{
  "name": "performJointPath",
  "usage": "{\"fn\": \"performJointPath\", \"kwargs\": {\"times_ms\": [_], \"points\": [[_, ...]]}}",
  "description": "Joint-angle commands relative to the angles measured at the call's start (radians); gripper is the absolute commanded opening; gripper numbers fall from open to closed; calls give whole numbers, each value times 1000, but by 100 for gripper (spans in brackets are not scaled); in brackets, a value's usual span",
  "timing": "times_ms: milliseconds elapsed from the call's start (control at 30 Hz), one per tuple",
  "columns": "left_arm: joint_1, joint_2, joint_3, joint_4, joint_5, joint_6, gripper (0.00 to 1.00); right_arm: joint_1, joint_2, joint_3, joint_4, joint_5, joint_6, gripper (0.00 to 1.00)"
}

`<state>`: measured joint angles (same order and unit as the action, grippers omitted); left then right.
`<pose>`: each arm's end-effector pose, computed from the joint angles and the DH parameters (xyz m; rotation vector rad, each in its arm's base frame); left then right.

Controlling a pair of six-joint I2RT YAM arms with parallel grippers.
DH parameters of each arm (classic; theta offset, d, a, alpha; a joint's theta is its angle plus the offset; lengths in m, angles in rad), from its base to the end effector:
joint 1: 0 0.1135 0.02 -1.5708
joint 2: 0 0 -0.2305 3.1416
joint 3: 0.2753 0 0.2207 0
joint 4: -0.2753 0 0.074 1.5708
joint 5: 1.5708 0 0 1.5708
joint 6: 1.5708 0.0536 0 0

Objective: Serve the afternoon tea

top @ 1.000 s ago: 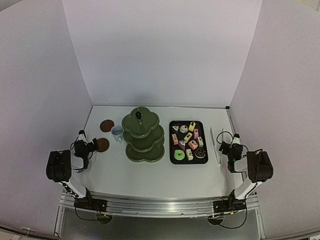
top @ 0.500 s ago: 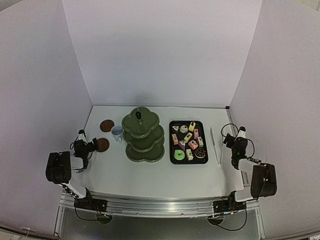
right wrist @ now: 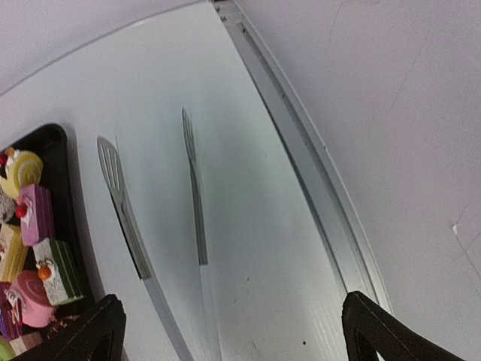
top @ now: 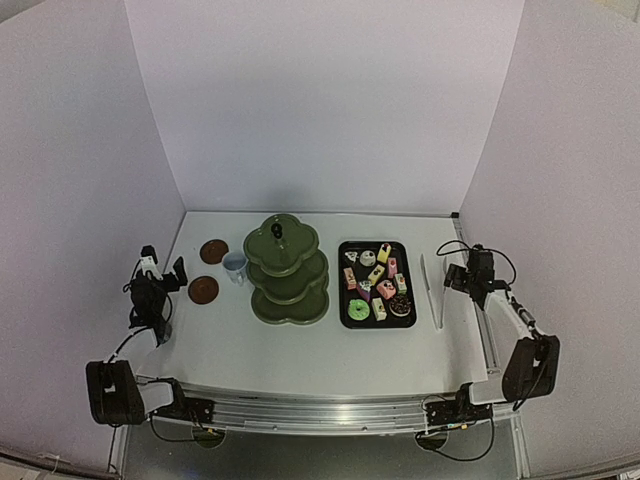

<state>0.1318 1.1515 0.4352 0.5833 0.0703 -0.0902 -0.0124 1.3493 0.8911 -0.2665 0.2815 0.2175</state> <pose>0.2504 0.0294 0.2129 -0.1365 1.6981 -0.0289 0.2801 -0.0184 0.2150 0.4034 2.2340 -0.2149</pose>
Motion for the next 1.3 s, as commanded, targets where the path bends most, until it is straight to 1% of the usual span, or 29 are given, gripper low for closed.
{"fn": "performJointPath", "kwargs": {"times_ms": [0,100,133,267,367,400,567,700,833,1000,1267], "points": [[4,-128,137,-216,60,-16,100,38,98,127,-377,-92,52,97],[5,-162,260,-431,128,26,100,53,186,227,-483,-127,67,96],[5,-156,293,-501,136,20,100,60,218,259,-509,-128,68,96],[5,-98,428,-739,106,-71,100,69,300,323,-538,-136,78,97],[4,-66,466,-863,153,-127,100,68,343,344,-545,-142,88,98],[4,-69,462,-881,188,-132,100,69,359,352,-545,-150,83,98],[4,-99,398,-913,386,-100,100,69,449,394,-559,-175,47,97],[5,-115,363,-904,464,-88,100,69,510,416,-563,-190,34,94],[4,-114,355,-896,474,-85,100,68,564,440,-560,-141,17,93],[5,-107,351,-883,486,-85,100,69,653,486,-552,-128,-12,81],[4,-104,352,-870,484,-83,100,69,713,521,-496,-127,-4,72]]}}
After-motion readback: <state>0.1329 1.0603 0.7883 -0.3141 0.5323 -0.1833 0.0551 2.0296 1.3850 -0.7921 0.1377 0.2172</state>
